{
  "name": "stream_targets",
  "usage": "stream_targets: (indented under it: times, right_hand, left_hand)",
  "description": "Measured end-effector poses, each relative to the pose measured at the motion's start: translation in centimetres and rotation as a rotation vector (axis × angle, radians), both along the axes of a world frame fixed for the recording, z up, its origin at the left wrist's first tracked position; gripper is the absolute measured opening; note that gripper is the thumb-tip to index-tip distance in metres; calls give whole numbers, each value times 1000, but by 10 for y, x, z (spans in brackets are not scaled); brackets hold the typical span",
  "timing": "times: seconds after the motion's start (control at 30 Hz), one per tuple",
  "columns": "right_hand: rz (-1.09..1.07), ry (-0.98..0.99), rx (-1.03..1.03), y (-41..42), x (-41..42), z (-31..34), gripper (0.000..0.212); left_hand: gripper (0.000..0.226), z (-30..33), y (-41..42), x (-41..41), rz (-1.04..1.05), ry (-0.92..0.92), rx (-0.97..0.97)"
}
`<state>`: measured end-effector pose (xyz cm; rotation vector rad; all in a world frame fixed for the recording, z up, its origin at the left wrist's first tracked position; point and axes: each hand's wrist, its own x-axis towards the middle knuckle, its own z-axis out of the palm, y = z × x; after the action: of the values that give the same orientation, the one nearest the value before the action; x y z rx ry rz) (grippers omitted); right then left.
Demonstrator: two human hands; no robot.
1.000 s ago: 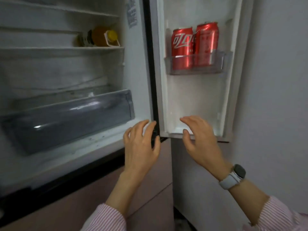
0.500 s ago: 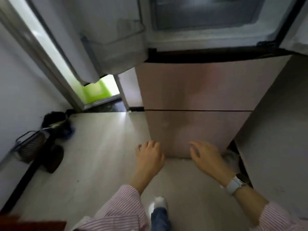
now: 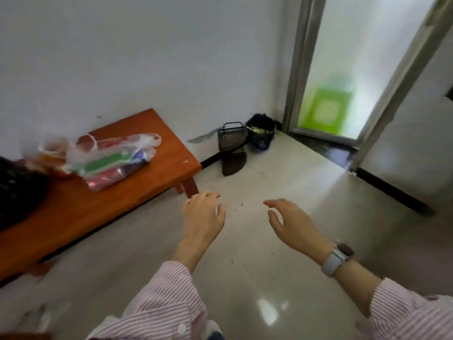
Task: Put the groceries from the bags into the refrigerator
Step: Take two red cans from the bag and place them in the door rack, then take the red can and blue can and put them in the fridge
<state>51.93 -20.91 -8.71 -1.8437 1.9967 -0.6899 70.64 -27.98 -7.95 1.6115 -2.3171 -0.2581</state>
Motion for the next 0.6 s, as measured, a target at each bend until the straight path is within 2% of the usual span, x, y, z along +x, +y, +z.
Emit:
stream_targets:
  times: [0.13, 0.27, 0.4, 0.6]
  right_hand:
    - [175, -9, 6, -102, 108, 5, 34]
    - [329, -74, 50, -180, 200, 16, 33]
    - [428, -31, 46, -249, 257, 8, 36]
    - [528, 30, 62, -356, 311, -9, 37]
  left_hand:
    - [32, 16, -61, 119, 219, 10, -17]
    - [34, 25, -108, 211, 344, 54, 4]
    - [35, 15, -154, 263, 413, 62, 10]
    - [36, -18, -230, 300, 425, 42, 74]
